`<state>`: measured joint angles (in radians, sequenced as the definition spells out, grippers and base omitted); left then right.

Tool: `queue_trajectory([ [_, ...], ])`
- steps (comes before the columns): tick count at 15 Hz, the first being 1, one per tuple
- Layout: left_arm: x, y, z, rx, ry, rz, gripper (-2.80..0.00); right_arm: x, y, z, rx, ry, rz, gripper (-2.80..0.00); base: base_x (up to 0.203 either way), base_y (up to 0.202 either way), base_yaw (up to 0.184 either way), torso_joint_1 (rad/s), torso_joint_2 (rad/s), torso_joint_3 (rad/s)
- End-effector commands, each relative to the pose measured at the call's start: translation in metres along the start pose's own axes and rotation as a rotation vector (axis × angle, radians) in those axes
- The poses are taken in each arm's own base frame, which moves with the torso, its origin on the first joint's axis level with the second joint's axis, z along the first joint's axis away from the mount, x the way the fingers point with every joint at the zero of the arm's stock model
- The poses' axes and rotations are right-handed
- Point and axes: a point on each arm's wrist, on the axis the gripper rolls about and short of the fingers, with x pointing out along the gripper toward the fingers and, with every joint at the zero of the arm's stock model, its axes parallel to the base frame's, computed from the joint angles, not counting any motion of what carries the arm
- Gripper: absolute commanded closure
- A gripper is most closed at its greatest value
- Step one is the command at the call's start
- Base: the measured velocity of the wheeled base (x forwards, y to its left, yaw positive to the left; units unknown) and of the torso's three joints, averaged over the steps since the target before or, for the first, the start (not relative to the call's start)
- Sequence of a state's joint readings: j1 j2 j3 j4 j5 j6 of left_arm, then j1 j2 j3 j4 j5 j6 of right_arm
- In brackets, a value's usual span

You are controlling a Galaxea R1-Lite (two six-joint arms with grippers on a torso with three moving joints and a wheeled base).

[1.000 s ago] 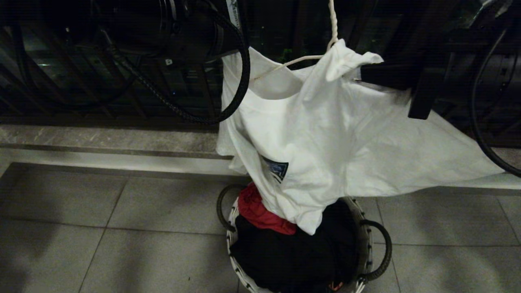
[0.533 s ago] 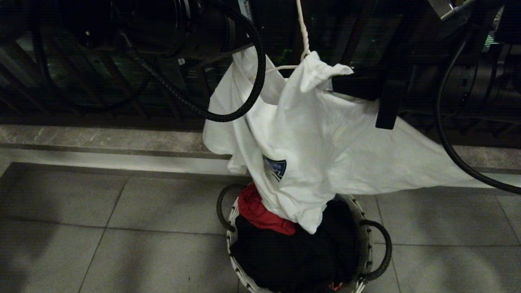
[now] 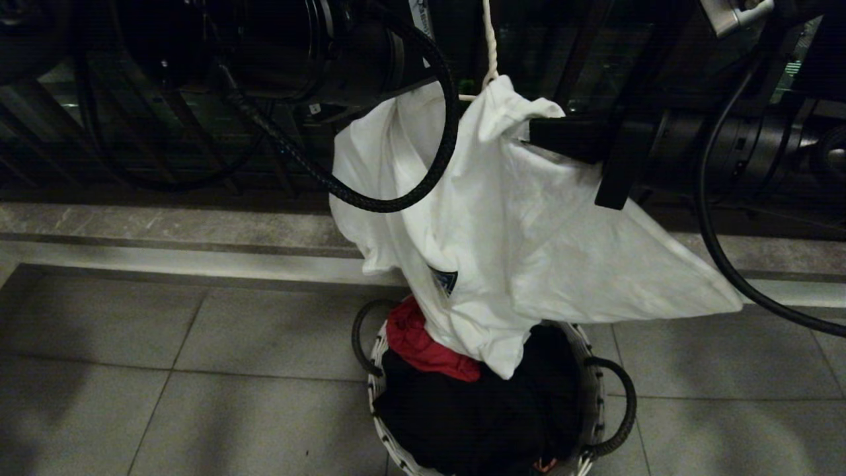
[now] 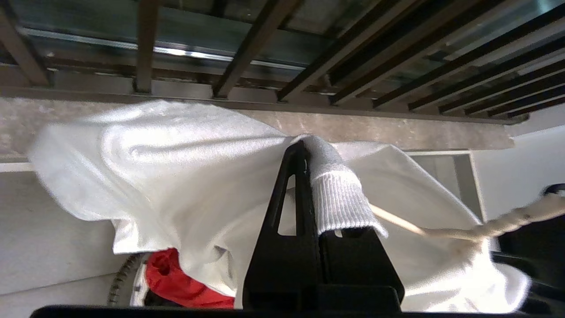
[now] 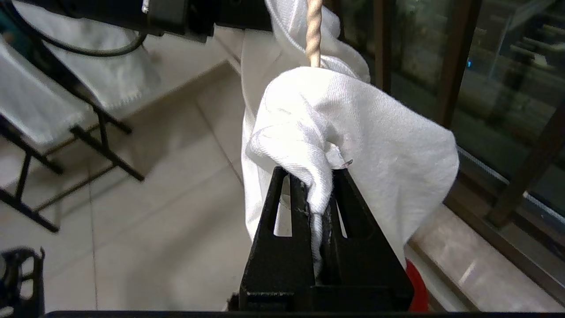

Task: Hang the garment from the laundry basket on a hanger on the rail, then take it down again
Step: Hang the clothes on the clothes rack

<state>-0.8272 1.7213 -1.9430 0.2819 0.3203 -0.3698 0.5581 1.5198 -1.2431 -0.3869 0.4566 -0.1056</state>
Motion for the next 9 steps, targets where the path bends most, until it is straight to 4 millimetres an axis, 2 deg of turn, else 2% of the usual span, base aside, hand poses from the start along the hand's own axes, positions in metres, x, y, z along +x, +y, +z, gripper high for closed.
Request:
queue_trajectory([
  [1, -0.004, -0.003, 0.001, -0.01, 0.0, -0.012, 0.0, -0.001, 0.001, -0.004, 0.005, -0.025, 0.002, 0.0, 0.0, 0.0, 0.0, 0.0, 0.0, 0.0],
  [6, -0.014, -0.017, -0.002, -0.064, 0.015, -0.069, 0.0, -0.018, 0.011, -0.006, 0.045, -0.092, 0.006, 0.0, 0.0, 0.0, 0.0, 0.0, 0.0, 0.0],
  [9, -0.027, -0.023, 0.001, -0.094, 0.019, -0.123, 0.0, -0.027, 0.016, -0.012, 0.057, -0.127, 0.003, 0.0, 0.0, 0.0, 0.0, 0.0, 0.0, 0.0],
])
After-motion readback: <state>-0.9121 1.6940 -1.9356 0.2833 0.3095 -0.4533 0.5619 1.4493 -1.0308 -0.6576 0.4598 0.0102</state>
